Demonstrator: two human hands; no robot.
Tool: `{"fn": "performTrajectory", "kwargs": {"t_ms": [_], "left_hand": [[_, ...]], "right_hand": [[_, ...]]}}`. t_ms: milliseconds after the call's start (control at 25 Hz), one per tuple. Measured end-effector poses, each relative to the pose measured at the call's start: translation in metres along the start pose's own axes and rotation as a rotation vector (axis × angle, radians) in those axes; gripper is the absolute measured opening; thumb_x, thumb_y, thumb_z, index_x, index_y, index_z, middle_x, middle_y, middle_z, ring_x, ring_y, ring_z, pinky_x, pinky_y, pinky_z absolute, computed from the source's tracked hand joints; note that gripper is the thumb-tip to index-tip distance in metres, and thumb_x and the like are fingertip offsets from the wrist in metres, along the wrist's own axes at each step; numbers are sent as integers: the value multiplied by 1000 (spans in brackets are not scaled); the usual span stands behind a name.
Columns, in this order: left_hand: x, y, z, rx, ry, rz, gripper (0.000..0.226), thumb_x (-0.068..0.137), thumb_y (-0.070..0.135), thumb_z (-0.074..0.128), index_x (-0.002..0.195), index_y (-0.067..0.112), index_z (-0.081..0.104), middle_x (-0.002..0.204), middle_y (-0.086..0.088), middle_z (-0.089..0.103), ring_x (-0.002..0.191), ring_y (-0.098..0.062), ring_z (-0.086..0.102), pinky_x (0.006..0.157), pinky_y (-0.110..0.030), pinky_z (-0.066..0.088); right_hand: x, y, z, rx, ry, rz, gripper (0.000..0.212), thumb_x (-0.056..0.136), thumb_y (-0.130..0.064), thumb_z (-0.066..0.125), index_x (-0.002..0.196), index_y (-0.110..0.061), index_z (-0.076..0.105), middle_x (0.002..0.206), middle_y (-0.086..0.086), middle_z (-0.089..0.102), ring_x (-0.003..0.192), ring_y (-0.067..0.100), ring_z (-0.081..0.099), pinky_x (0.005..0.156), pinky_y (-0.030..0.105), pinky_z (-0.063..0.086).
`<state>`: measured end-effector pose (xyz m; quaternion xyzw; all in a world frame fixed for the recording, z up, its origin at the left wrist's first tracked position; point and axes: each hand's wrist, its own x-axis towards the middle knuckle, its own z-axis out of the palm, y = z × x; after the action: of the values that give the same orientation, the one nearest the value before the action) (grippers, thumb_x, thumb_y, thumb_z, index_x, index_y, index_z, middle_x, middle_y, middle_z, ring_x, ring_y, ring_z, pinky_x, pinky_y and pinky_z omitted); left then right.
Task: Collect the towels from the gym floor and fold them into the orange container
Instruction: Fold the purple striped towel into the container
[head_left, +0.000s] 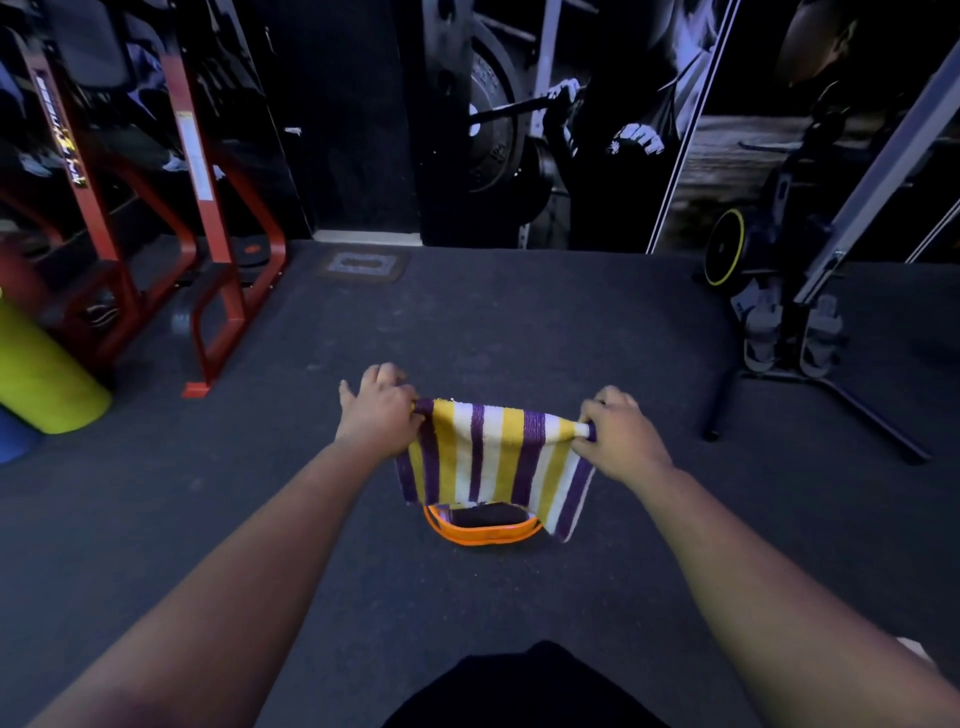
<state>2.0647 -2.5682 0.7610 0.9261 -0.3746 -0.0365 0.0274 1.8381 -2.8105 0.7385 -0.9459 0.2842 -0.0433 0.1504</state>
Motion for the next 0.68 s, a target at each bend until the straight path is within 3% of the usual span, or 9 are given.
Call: {"fn": "performTrajectory", "kwargs": {"t_ms": [80,160,240,320,400,520,600,680], "left_hand": [[6,5,19,-148,-35,67,25,93,29,64,114,16,69,151,-6,45,150,-27,28,118,-57,23],[6,9,33,-435,-51,15,17,91,18,65,106,12,68,123,-11,67,124,-32,58,100,-41,45],[11,9,46,-568,-61,-59,28,91,14,64,118,18,66,109,-8,72,104,-30,67,87,-37,52],[20,7,61,-498,-142,-45,42,93,16,61,133,26,62,114,-8,74,105,-29,68,89,-36,53],[35,7,73,-439,-186,-18,43,89,21,61,131,24,64,118,-10,72,111,-31,66,90,-36,52],[65,5,114,-301,-353,109,77,70,46,63,144,26,52,133,-7,64,124,-32,58,98,-41,50],[88,0,157,-226,-538,95,66,77,39,68,141,29,55,128,-8,67,120,-32,62,93,-39,52],[110,-4,188,-279,-557,82,40,86,25,66,126,24,64,122,-8,71,114,-32,65,89,-38,50]], "right_hand": [[4,12,5,15,-76,-31,16,81,-29,67,91,-23,55,109,-1,56,101,23,56,80,41,53],[11,24,11,62,-152,-18,17,84,-26,62,98,-26,52,98,0,65,90,27,64,75,43,54],[19,33,20,44,-195,-39,31,88,-27,58,118,-34,55,102,2,70,93,30,67,77,43,56],[29,40,33,-5,-242,-72,36,90,-28,55,124,-40,59,109,1,71,100,30,67,79,40,56],[47,43,48,38,-281,-69,31,90,-25,55,117,-37,64,107,0,72,98,27,67,76,36,53],[85,36,72,197,-387,-76,27,91,-18,57,109,-32,70,97,-2,74,89,21,68,73,32,48],[117,32,92,227,-434,-76,25,91,-16,56,107,-31,69,93,-3,75,85,18,68,72,34,49],[144,36,111,205,-465,-31,20,90,-18,55,103,-29,67,93,-2,74,87,20,69,74,37,51]]}}
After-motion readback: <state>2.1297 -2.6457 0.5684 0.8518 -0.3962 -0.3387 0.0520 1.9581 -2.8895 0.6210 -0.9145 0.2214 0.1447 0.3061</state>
